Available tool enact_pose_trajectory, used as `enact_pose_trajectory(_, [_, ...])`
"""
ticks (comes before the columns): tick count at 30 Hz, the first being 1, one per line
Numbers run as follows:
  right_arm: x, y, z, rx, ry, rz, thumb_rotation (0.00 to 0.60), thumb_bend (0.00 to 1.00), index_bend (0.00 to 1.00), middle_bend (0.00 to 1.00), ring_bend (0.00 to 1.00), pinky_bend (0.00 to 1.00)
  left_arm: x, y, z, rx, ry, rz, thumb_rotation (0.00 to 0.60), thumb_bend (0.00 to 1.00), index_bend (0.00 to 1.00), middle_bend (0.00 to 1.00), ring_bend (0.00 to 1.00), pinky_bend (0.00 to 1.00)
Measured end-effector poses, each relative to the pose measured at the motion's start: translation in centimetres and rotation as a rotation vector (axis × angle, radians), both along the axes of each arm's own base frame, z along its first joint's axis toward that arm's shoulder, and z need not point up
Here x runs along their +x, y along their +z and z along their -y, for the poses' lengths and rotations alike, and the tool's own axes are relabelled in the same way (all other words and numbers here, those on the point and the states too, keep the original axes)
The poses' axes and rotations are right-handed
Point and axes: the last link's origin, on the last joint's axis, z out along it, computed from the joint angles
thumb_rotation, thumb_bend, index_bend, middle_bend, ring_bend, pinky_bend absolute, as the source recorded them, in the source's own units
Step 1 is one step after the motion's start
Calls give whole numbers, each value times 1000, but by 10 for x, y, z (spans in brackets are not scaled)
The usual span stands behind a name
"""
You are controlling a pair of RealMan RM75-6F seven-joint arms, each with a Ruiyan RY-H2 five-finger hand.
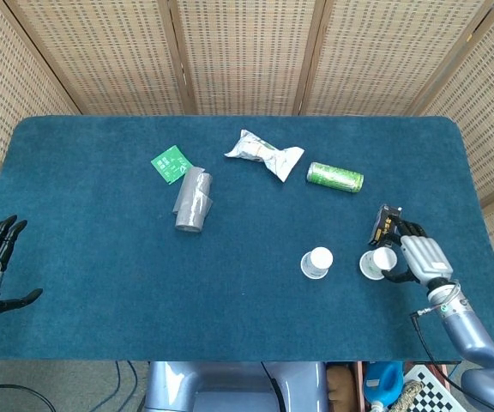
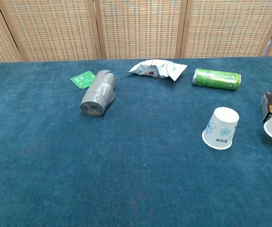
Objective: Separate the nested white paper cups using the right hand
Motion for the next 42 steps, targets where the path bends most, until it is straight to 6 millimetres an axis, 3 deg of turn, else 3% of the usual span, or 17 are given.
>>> enact_pose_trajectory(7, [1, -8, 0, 10, 2, 13, 600, 405, 406, 0, 0, 0, 0, 0, -1, -4, 3, 0, 600, 63, 0, 0, 0, 0])
enact_pose_trajectory(10, [3, -9, 0, 8, 11, 12, 600, 301, 267, 0, 0, 0, -1, 0, -1, -2, 5, 3, 600, 63, 0, 0, 0, 0])
enact_pose_trajectory(12, [4, -9, 0, 1, 23, 7, 600, 165, 104, 0, 0, 0, -1, 1, -1, -2, 6, 4, 600, 63, 0, 0, 0, 0])
enact_pose_trajectory(15, [8, -8, -2, -7, 41, 8, 600, 88, 3, 0, 0, 0, -1, 1, -1, -2, 6, 3, 600, 63, 0, 0, 0, 0])
enact_pose_trajectory(23, [23, 7, -17, -40, 96, 36, 600, 77, 0, 0, 0, 0, -2, 0, 0, -2, 7, -5, 600, 63, 0, 0, 0, 0])
enact_pose_trajectory(28, [21, 24, -34, -127, 163, 16, 600, 16, 0, 0, 0, 0, -5, -3, 1, 3, 8, -14, 600, 63, 0, 0, 0, 0])
enact_pose_trajectory(36, [13, 40, -78, -276, 309, -61, 600, 0, 0, 0, 0, 0, -11, -9, 4, 16, -8, -20, 600, 63, 0, 0, 0, 0])
enact_pose_trajectory(42, [5, 35, -106, -316, 328, -72, 600, 0, 0, 0, 0, 0, -15, -12, 8, 13, -1, -21, 600, 62, 0, 0, 0, 0])
